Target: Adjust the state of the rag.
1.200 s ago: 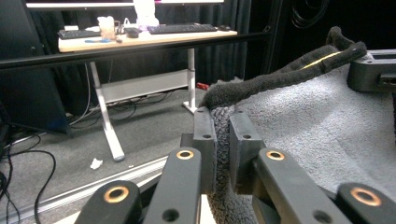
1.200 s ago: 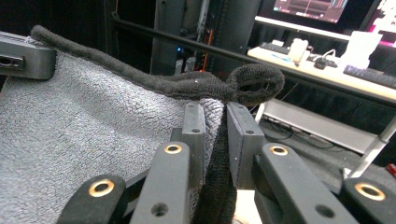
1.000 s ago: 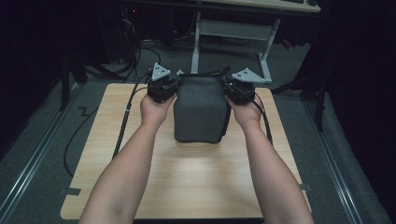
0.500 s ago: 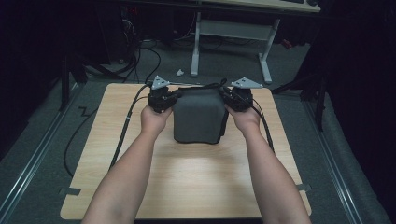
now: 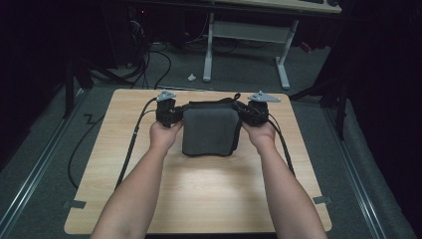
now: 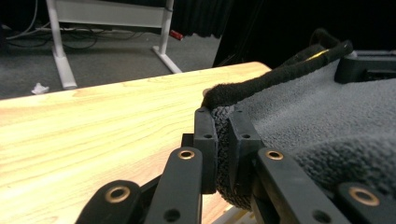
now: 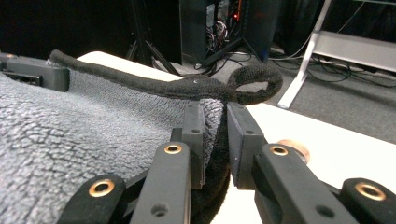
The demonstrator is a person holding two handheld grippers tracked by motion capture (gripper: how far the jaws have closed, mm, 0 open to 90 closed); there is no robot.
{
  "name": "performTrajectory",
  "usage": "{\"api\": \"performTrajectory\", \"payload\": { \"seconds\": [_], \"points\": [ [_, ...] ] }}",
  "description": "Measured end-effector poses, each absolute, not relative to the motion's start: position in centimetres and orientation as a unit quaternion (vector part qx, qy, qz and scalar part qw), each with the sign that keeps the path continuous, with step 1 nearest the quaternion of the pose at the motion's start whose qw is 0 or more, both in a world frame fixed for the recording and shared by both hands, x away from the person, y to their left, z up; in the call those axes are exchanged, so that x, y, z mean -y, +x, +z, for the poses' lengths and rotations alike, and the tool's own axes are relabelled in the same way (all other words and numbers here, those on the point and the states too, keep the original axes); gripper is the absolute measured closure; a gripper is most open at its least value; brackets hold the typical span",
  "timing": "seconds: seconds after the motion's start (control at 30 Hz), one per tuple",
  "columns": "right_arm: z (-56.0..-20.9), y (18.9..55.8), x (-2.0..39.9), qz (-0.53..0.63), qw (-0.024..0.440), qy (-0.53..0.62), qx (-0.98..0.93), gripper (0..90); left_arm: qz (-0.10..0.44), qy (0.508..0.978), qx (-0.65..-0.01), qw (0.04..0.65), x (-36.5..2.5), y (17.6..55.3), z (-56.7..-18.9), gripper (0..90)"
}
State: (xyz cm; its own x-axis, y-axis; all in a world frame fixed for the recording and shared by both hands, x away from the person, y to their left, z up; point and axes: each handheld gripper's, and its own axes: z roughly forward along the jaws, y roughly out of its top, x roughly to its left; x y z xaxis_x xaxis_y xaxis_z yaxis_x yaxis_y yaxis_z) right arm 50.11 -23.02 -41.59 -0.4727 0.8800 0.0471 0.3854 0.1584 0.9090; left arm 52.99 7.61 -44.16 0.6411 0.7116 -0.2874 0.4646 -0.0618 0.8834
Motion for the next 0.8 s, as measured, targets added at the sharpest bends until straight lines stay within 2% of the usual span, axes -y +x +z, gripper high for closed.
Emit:
{"api": "performTrajectory", "payload": {
  "seconds": [0.23,0.8],
  "points": [
    [-42.7,50.1,23.4,0.468,0.244,0.453,-0.718,79.4,0.089,0.720,-0.414,0.550,-7.8,52.9,-45.4,83.4],
    [-45.1,50.0,23.6,0.465,0.217,0.466,-0.721,79.2,0.076,0.725,-0.422,0.539,-7.8,52.7,-47.2,83.4]
  ]
}}
